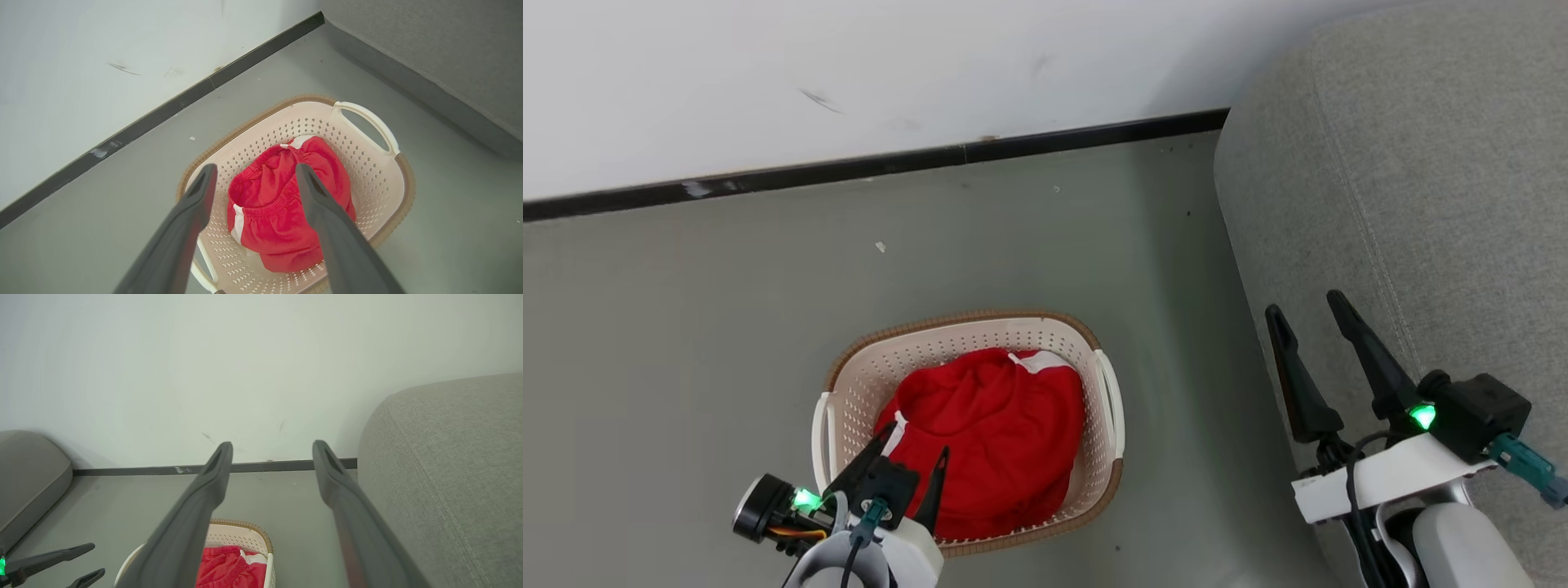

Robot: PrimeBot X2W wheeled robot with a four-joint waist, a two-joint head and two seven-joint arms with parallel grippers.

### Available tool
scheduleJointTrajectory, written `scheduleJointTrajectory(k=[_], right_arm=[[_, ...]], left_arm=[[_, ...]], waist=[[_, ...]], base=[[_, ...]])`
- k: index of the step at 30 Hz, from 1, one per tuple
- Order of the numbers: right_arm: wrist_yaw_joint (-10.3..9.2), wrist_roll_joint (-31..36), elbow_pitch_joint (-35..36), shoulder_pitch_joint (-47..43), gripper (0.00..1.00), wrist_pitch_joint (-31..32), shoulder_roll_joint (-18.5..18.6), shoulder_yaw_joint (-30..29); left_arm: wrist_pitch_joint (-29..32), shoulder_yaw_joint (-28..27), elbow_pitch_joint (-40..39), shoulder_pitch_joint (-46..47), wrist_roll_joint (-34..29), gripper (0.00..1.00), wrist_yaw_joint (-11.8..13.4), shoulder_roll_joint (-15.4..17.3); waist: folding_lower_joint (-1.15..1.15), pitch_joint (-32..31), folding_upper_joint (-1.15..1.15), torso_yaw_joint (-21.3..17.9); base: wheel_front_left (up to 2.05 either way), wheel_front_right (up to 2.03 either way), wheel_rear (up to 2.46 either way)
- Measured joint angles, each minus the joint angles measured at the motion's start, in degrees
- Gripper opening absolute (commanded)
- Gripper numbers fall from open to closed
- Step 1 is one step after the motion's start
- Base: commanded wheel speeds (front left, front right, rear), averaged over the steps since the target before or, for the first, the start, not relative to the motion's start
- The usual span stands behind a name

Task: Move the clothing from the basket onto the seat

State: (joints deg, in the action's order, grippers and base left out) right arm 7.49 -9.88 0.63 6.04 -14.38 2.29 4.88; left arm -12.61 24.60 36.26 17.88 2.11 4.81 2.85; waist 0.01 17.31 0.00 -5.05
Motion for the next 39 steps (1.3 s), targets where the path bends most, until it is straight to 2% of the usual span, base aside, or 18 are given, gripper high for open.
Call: scheduleJointTrajectory(k=[24, 39], right_arm=[[0.00, -2.25, 4.25, 11.87, 1.00, -0.01, 0.15, 0.41], [0.00, -4.49, 4.87, 17.34, 1.00, -0.08, 0.16, 1.37]], left_arm=[[1.03, 1.49, 10.61, 16.71, -2.75, 1.00, -1.00, -0.56], [1.78, 2.24, 15.17, 23.15, -3.16, 1.00, -2.15, -0.56]], waist=[[0.00, 16.85, 0.00, -5.38], [0.00, 25.45, 0.00, -8.26]], base=[[0.00, 0.00, 0.00], [0.00, 0.00, 0.00]])
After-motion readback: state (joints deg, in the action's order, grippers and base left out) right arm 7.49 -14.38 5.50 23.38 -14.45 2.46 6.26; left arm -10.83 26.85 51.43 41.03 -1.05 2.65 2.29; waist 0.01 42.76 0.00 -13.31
